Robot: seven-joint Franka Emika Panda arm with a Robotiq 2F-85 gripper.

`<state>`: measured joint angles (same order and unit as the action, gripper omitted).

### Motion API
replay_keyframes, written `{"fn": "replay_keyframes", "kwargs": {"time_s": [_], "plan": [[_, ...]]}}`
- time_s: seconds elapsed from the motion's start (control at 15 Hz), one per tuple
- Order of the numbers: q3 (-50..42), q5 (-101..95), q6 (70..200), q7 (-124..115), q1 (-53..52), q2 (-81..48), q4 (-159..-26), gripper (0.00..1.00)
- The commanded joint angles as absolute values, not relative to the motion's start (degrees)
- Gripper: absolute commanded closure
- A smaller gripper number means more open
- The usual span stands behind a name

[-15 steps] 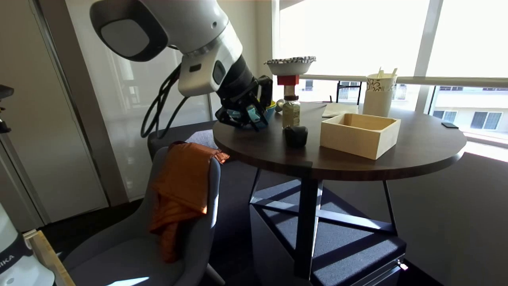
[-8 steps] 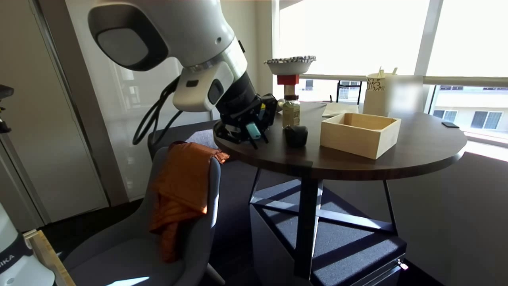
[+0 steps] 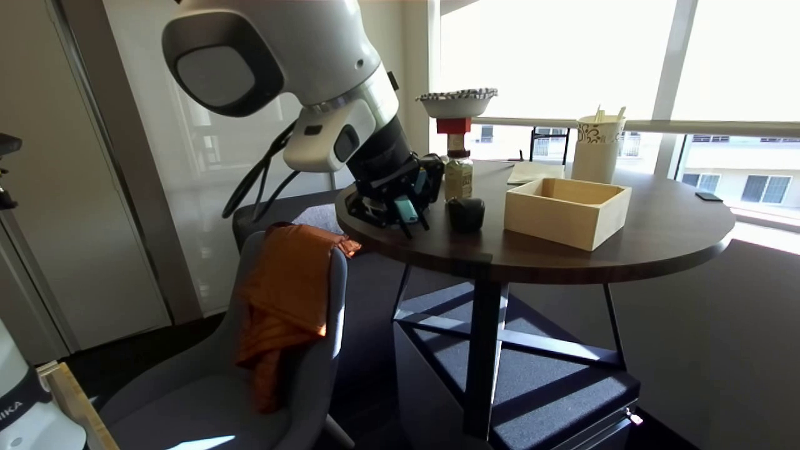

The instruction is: Remove the scoop from the bowl

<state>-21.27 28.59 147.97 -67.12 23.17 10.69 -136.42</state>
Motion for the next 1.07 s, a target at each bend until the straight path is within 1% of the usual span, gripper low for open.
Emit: {"fn": "replay_keyframes", "kwargs": {"time_s": [0.0, 0.87, 0.93, 1.0], "plan": [[-20.11, 27.12, 148.24, -73.39, 23.3, 7.8, -132.91, 0.94], [-19.99, 17.87, 148.32, -80.23, 22.71, 2.75, -127.84, 0.94], [-19.99, 17.25, 148.24, -80.3, 22.6, 2.62, -127.83, 0.52], [-19.97, 16.21, 148.4, -80.74, 22.57, 2.52, -127.89, 0.49]]}}
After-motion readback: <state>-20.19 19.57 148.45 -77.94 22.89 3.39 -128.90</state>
